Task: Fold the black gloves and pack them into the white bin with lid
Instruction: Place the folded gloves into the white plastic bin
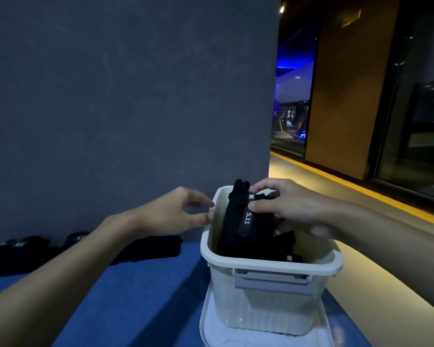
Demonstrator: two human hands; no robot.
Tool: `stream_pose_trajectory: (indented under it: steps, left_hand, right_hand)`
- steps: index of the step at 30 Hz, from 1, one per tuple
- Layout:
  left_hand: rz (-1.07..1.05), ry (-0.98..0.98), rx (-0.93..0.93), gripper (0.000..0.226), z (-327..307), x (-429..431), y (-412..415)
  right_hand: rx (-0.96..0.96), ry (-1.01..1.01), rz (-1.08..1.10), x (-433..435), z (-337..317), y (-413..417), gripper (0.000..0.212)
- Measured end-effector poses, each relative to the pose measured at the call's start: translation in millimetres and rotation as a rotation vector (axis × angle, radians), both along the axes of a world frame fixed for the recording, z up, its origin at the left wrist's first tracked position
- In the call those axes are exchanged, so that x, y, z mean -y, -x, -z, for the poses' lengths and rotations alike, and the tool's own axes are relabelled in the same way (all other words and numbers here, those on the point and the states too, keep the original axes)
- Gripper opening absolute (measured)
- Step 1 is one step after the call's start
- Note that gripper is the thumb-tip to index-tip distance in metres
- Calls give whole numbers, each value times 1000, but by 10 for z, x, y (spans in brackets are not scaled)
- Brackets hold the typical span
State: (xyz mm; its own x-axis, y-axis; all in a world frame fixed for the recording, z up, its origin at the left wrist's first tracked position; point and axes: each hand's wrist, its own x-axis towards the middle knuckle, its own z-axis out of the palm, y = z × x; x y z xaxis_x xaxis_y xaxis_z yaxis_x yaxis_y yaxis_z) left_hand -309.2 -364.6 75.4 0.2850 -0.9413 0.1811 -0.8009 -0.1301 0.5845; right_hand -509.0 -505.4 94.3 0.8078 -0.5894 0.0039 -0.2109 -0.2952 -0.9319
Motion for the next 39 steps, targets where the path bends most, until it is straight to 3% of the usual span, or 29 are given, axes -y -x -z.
stream_pose_trajectory:
  steps: [9,19,24,31,39]
  left_hand:
    - [135,-4,94,34,108,-15,-120]
    - [198,-41,26,47,143,-55,-161]
    - [224,-22,-22,34,143,-54,-122]
    - [211,-21,-66,44,194,-56,-169]
    - [190,57,-28,23,154,-106,-78]
  right_hand:
    - [-188,-117,-89,54,211,-202,26]
    - [-355,525,-70,170,479,-345,35]
    - [-223,579,-127,199,515,-336,36]
    - [-354,738,-125,137,497,-320,32]
    - [-303,709,-150,156,465,-285,36]
